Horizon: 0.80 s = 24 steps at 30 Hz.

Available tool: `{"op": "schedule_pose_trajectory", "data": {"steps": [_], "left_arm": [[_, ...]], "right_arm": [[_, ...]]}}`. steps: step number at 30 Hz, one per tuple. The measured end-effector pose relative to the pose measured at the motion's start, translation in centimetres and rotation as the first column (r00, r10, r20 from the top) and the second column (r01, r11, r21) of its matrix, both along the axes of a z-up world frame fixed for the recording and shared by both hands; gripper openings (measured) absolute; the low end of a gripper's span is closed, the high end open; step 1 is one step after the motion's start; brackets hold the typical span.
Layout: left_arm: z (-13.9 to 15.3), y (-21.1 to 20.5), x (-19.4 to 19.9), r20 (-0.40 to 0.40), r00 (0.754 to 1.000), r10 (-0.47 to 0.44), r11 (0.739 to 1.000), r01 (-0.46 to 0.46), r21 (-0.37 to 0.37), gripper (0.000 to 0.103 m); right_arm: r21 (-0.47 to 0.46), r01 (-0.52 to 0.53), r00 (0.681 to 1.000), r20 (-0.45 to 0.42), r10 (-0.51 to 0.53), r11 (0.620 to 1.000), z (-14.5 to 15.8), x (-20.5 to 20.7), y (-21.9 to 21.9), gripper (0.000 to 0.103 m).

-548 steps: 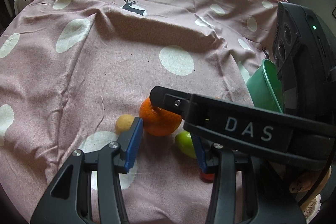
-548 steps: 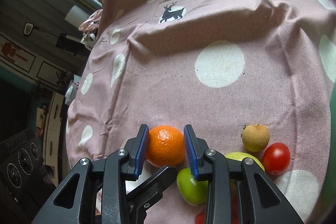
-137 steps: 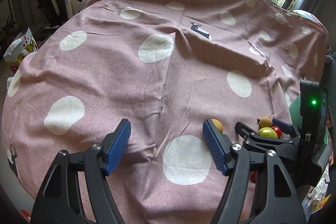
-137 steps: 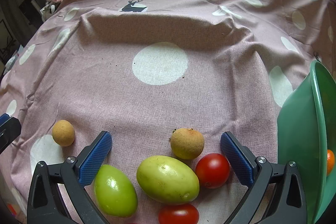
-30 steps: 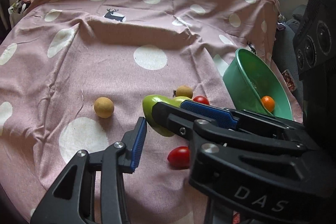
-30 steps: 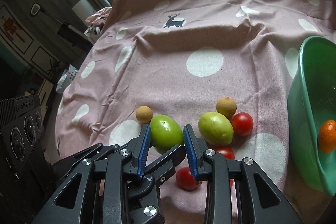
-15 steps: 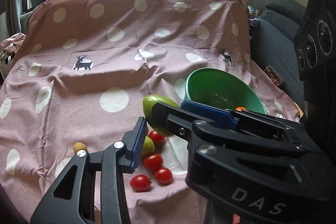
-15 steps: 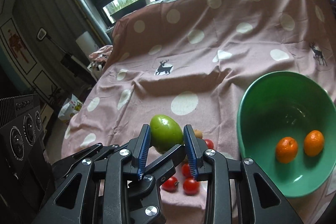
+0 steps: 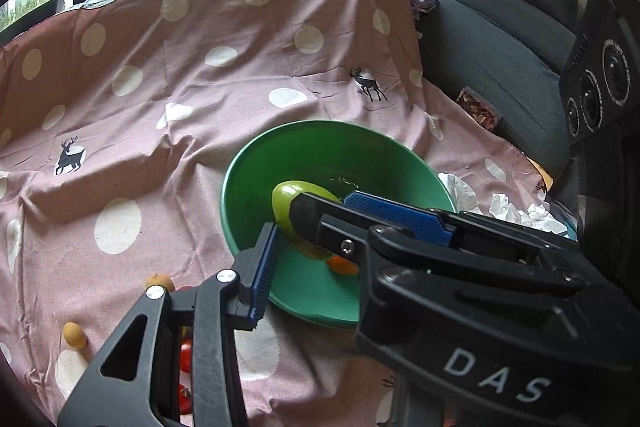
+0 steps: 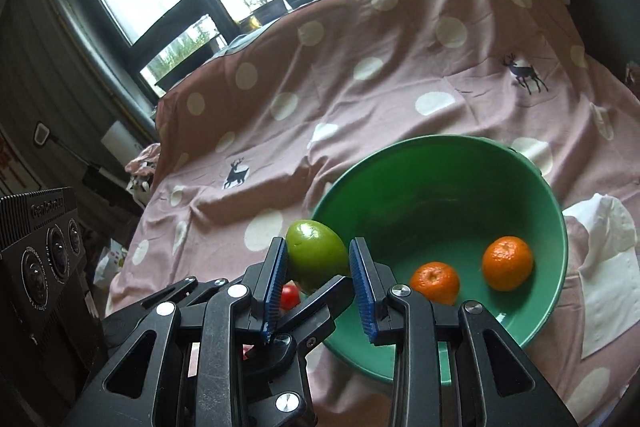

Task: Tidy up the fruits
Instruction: 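Carry the green fruit with the right gripper into the green bowl, then open the right gripper, releasing the green fruit beside the oranges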

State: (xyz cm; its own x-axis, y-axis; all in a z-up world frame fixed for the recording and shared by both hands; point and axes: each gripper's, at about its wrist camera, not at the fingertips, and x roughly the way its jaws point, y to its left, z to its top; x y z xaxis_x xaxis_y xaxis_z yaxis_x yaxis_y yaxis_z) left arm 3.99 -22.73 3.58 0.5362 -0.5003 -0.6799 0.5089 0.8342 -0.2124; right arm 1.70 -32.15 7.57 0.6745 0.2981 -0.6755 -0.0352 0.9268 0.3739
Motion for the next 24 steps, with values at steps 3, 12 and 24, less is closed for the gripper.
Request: {"op": "schedule_pose_trajectory", "data": {"steps": [3,12,24], "left_arm": [[-0.7,-0.8,0.5,-0.024,0.999,-0.024,1.000,0.024,-0.001,0.036],[-2.4,-2.3,1.7,-0.100,0.993,-0.061,0.998,0.061,-0.006,0.036],[-2.8,-1.9,1.6,-0.119,0.990,-0.073,0.997,0.070,-0.029,0.035]], "right_arm": [[0.000,0.025,0.999,-0.027,-0.025,1.000,-0.6,0.3,-1.0,0.035],[-0.005,0.075,0.992,-0.098,-0.075,0.997,-2.2,0.9,-2.4,0.035],[-0.038,0.078,0.989,-0.125,-0.083,0.996,-2.5,1.0,-2.3,0.035]]}}
